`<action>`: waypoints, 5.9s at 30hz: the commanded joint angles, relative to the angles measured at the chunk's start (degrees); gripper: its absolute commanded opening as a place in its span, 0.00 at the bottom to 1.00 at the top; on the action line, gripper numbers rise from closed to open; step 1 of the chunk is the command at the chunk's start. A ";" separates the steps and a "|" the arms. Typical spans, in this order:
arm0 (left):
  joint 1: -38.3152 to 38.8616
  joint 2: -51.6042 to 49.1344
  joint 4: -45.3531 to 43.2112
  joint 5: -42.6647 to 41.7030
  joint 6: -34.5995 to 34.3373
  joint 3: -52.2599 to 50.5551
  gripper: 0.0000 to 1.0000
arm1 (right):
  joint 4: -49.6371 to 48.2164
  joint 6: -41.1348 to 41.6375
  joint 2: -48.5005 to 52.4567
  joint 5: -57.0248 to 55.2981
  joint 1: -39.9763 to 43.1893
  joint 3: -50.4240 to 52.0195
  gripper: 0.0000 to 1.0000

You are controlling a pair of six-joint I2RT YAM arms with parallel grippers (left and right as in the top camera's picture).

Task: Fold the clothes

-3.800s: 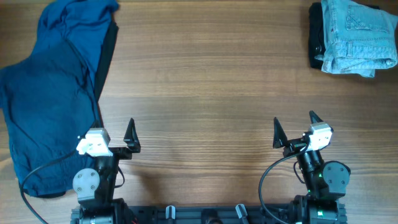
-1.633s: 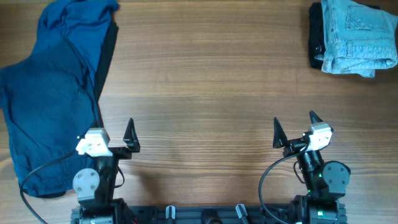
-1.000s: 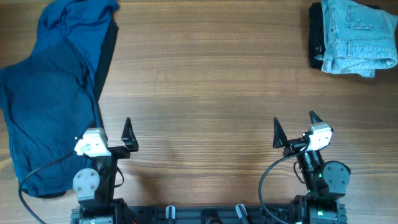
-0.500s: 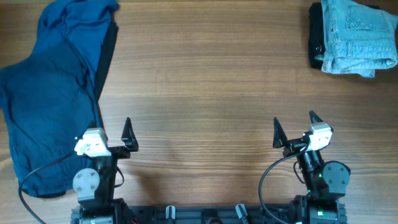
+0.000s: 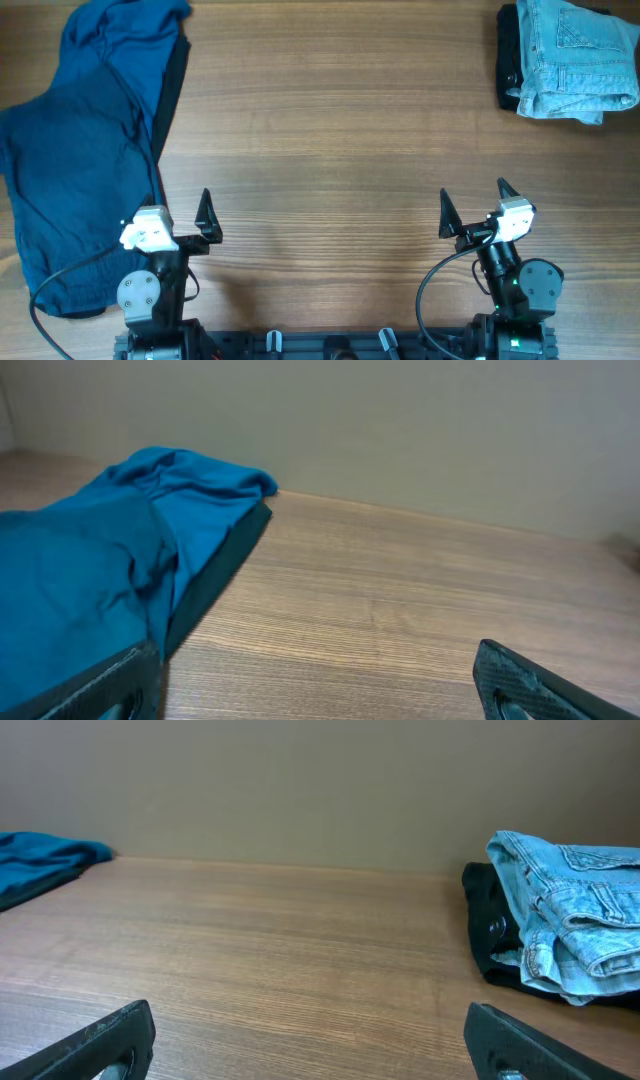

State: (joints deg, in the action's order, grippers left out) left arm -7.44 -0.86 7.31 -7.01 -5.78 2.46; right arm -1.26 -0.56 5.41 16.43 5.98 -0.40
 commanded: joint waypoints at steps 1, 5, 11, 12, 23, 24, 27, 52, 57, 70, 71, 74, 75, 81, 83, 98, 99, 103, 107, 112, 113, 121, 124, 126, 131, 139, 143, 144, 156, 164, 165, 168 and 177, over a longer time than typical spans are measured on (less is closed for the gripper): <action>0.04 -0.04 -0.13 0.87 0.87 -0.52 1.00 | -0.09 -0.79 -0.09 -0.31 -0.13 0.11 1.00; 0.04 -0.04 -0.15 0.90 0.87 -0.52 1.00 | -0.09 -0.76 -0.09 -0.31 -0.13 0.11 1.00; 0.04 -0.04 -0.13 0.87 0.87 -0.52 1.00 | -0.09 -0.79 -0.09 -0.31 -0.13 0.11 1.00; 0.04 -0.04 -0.13 0.90 0.87 -0.52 1.00 | -0.09 -0.79 -0.09 -0.31 -0.13 0.11 1.00; 0.04 -0.04 -0.13 0.90 0.87 -0.52 1.00 | -0.09 -0.76 -0.09 -0.31 -0.13 0.11 1.00; 0.04 -0.04 -0.13 0.87 0.87 -0.52 1.00 | -0.09 -0.79 -0.09 -0.31 -0.13 0.11 1.00; 0.04 -0.04 -0.13 0.90 0.87 -0.52 1.00 | -0.09 -0.79 -0.09 -0.31 -0.13 0.11 1.00; 0.02 -41.38 3.39 -22.93 -18.38 44.26 1.00 | -0.09 -0.76 -0.09 -0.31 -0.13 0.11 1.00; 0.04 -42.95 28.06 12.39 -41.03 46.23 1.00 | -0.09 -0.79 -0.09 -0.31 -0.13 0.11 1.00; 0.04 -43.19 54.71 29.64 -72.30 46.21 1.00 | -0.09 -0.79 -0.09 -0.31 -0.13 0.11 1.00; 0.04 -43.19 55.98 29.70 -74.71 46.21 1.00 | -0.09 -0.79 -0.09 -0.31 -0.13 0.11 1.00; 0.04 -43.47 59.32 29.64 -77.40 46.21 1.00 | -0.09 -0.79 -0.09 -0.31 -0.13 0.11 1.00; 0.04 -43.63 61.20 29.64 -77.40 46.18 1.00 | -0.09 -0.76 -0.09 -0.31 -0.13 0.11 1.00; 0.02 -45.05 61.68 30.62 -82.40 42.77 1.00 | -0.09 -0.79 -0.09 -0.31 -0.13 0.11 1.00; -0.33 -47.01 61.22 30.73 -84.89 41.75 1.00 | -0.09 -0.76 -0.09 -0.31 -0.13 0.11 1.00; -14.86 -68.74 54.29 29.57 -83.52 39.30 1.00 | -0.09 -0.79 -0.09 -0.31 -0.13 0.11 1.00; -14.86 -69.64 52.81 29.55 -82.14 38.93 1.00 | -0.09 -0.79 -0.09 -0.31 -0.13 0.11 1.00; -14.86 -73.99 48.11 29.57 -80.54 35.76 1.00 | -0.09 -0.79 -0.09 -0.31 -0.13 0.11 1.00; -14.86 -74.60 45.77 29.81 -80.00 34.03 1.00 | -0.09 -0.79 -0.09 -0.31 -0.13 0.11 1.00; -14.86 -74.69 42.03 30.18 -79.91 30.67 1.00 | -0.09 -0.76 -0.09 -0.31 -0.13 0.11 1.00; -14.86 -74.69 41.22 30.25 -79.89 30.25 1.00 | -0.09 -0.79 -0.09 -0.31 -0.13 0.11 1.00; -14.86 -74.69 31.71 28.70 -73.46 26.88 0.99 | -0.09 -0.79 -0.09 -0.31 -0.13 0.11 1.00; -14.86 -74.69 31.69 26.77 -73.44 26.67 0.99 | -0.09 -0.76 -0.09 -0.31 -0.13 0.11 1.00; -14.86 -74.69 32.15 24.30 -73.44 26.67 0.99 | -0.09 -0.79 -0.09 -0.31 -0.13 0.11 1.00; -14.86 -74.69 34.62 24.04 -73.48 26.67 0.96 | -0.09 -0.76 -0.09 -0.31 -0.13 0.11 1.00; -14.84 -74.69 36.61 26.95 -73.48 26.64 0.97 | -0.09 -0.79 -0.09 -0.31 -0.13 0.11 1.00; -14.86 -74.69 35.26 26.99 -73.53 25.40 0.98 | -0.09 -0.79 -0.09 -0.31 -0.13 0.11 1.00; -14.86 -74.69 33.75 26.97 -73.53 24.24 0.98 | -0.09 -0.79 -0.09 -0.31 -0.13 0.11 1.00; -14.86 -74.69 30.77 25.27 -74.07 22.62 0.43 | -0.09 -0.76 -0.09 -0.31 -0.13 0.11 1.00; -14.80 -68.96 31.80 18.43 -63.25 27.52 0.04 | -0.09 -0.76 -0.09 -0.31 -0.13 0.11 0.99; -14.80 -67.14 32.68 17.57 -61.83 29.14 0.04 | -0.09 -0.79 -0.09 -0.31 -0.13 0.11 1.00; -14.80 -61.48 35.34 16.83 -58.42 33.64 0.04 | -0.09 -0.79 -0.09 -0.31 -0.13 0.11 1.00; -14.80 -45.83 37.09 10.82 -52.63 38.84 0.04 | -0.09 -0.76 -0.09 -0.31 -0.13 0.11 1.00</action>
State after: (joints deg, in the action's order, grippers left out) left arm -22.15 -49.65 44.77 8.99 -63.53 38.57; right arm -1.26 -0.75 5.56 16.43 5.98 -0.38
